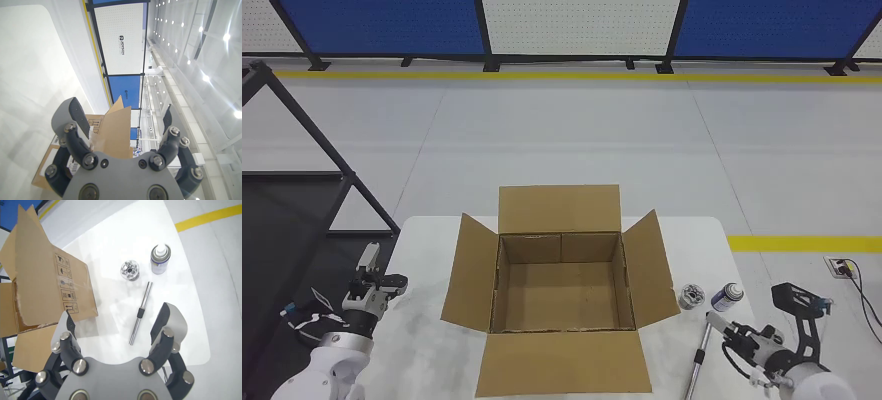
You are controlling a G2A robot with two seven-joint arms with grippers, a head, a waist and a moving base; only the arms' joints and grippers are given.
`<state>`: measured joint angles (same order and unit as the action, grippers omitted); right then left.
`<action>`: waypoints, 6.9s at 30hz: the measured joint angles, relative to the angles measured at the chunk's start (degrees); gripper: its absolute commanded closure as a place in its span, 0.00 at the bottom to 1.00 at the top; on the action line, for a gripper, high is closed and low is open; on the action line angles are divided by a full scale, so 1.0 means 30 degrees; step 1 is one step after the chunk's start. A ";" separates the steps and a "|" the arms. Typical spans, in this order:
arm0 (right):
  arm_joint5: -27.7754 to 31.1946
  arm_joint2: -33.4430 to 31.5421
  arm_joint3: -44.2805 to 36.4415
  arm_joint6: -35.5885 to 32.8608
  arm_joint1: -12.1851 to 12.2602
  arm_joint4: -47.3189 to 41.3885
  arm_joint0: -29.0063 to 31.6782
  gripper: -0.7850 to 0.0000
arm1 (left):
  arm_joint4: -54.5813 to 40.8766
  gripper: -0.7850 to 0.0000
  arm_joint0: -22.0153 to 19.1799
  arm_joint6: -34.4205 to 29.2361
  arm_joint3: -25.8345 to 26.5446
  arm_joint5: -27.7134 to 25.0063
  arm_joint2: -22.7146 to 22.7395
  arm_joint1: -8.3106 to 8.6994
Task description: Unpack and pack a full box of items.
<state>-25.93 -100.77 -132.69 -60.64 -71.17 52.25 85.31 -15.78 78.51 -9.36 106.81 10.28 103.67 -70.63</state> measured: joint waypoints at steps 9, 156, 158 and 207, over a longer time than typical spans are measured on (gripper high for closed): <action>-0.0019 0.0005 0.0042 -0.0063 -0.0002 -0.0014 -0.0017 0.00 | 0.0000 0.00 0.0000 0.0000 0.0000 0.0000 0.0000 0.0000; 0.5529 0.9977 1.0418 0.6128 -0.0182 -1.6208 -0.9559 0.00 | 0.0189 0.00 -0.5855 -1.3434 -0.2136 0.2499 -0.7737 0.2443; 0.5529 0.9980 1.0420 0.6128 -0.0182 -1.6206 -0.9557 0.00 | 0.0188 0.00 -0.5855 -1.3434 -0.2136 0.2499 -0.7737 0.2443; 0.4469 1.1770 1.1495 0.6817 -0.0352 -1.5690 -1.0732 0.00 | 0.0068 0.00 -0.6543 -1.1211 -0.2374 0.3828 -0.9364 0.2463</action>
<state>-12.52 -65.46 -98.20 -40.19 -72.23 5.17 53.12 -15.57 58.88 -42.99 99.69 21.76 75.58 -63.24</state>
